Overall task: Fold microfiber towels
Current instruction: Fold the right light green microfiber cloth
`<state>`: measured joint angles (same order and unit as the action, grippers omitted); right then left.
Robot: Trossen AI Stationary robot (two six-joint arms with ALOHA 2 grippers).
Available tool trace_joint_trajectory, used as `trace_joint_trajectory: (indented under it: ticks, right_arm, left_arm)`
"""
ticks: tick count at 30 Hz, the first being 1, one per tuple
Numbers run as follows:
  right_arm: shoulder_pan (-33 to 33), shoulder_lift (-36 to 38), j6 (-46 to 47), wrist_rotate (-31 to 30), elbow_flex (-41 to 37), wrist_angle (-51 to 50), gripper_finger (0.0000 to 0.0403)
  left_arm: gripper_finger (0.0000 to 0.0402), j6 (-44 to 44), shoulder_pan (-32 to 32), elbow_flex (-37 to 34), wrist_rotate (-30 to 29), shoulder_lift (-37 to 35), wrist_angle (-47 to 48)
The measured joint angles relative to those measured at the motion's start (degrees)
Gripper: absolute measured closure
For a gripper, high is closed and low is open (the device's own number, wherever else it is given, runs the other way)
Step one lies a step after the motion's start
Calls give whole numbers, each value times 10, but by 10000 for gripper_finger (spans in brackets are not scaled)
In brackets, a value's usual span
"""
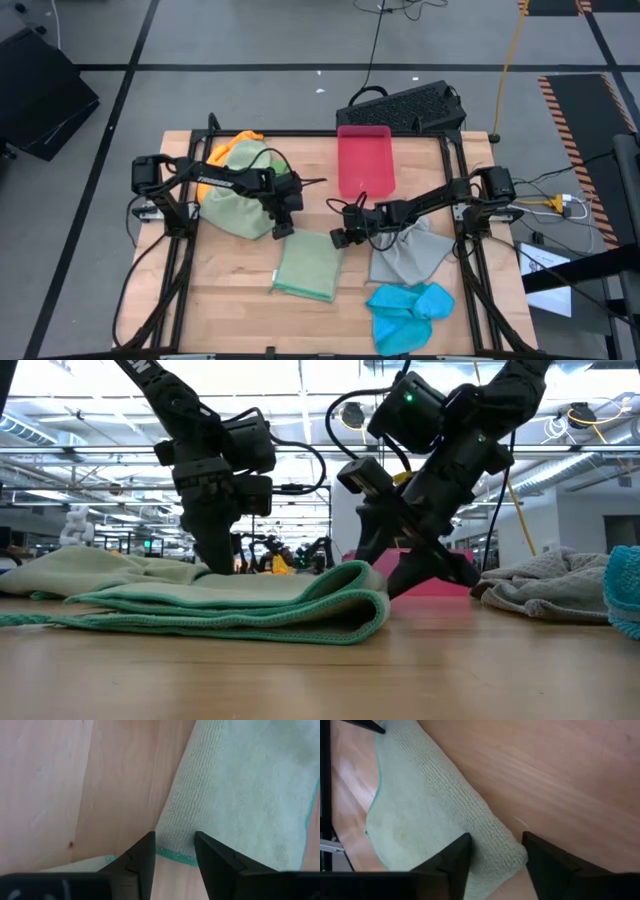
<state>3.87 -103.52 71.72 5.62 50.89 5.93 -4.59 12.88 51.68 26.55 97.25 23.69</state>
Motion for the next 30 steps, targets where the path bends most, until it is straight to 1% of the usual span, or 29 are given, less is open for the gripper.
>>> trace_joint_trajectory:
  ticks: [7, 12, 14, 16, 19, 21, 24, 27, 30]
  right_arm:
    - [2, -2, -22, 0, -1, -2, 327]
    - [2, -2, -49, 0, -1, -3, 390]
    - [2, -2, -58, 0, -1, -4, 394]
    - [2, -2, -63, 2, -1, -4, 387]
    - [2, -2, -66, 2, -1, -4, 382]
    - [2, -2, -67, 2, -1, -3, 386]
    - [2, -2, -73, 3, -1, -1, 393]
    - [3, -2, -82, 4, -1, 1, 394]
    - [3, -2, -84, 4, -1, 1, 391]
  left_arm:
    - [264, -37, 2, 5, 8, -9, 9]
    - [263, -46, 1, 22, 20, -47, 25]
    - [263, -46, -1, 21, 19, -67, 28]
    - [263, -42, -5, 22, 10, -78, 17]
    - [261, -30, -9, 21, 2, -81, 18]
    - [252, -27, -10, 21, 3, -71, 4]
    - [228, -32, -10, 21, 11, -48, 0]
    - [194, -35, -9, 21, 16, -34, 2]
    - [161, -36, -6, 21, 51, -15, 3]
